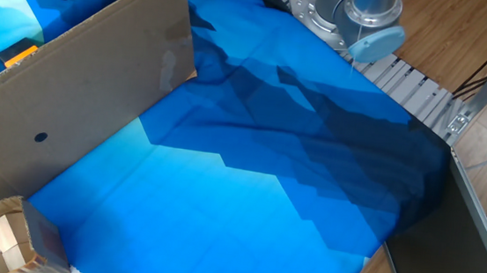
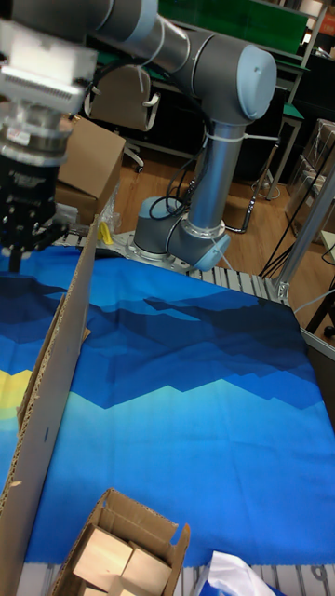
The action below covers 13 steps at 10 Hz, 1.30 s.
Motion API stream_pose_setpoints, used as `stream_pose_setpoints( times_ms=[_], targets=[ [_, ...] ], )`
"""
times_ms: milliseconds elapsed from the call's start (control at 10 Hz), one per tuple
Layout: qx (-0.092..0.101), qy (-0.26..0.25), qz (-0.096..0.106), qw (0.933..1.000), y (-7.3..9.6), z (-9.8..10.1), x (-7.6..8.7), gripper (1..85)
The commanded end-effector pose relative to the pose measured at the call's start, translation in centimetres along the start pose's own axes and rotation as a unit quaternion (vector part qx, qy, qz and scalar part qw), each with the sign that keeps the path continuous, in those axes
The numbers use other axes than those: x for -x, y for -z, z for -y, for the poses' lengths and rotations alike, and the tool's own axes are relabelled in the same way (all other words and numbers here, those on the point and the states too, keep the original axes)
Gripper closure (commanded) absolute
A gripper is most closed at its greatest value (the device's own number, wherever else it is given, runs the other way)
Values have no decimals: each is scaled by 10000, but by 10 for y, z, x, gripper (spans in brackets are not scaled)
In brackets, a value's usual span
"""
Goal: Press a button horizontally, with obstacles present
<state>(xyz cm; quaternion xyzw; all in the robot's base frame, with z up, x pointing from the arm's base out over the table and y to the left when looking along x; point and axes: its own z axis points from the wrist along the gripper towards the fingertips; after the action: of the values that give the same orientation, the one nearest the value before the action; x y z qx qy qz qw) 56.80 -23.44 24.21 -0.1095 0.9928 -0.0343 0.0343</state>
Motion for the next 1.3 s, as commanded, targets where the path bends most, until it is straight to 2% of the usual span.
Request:
stream_pose_setpoints(
  times_ms=[0,300,700,1000,1200],
  targets=[
    [131,-13,226,9997,-26,7,9,847],
    [177,-49,268,9995,-35,4,12,847],
    [156,19,523,9985,-68,8,24,847],
    [171,9,527,9985,-73,8,22,847],
    [192,7,673,9976,-87,8,27,847]
  ],
)
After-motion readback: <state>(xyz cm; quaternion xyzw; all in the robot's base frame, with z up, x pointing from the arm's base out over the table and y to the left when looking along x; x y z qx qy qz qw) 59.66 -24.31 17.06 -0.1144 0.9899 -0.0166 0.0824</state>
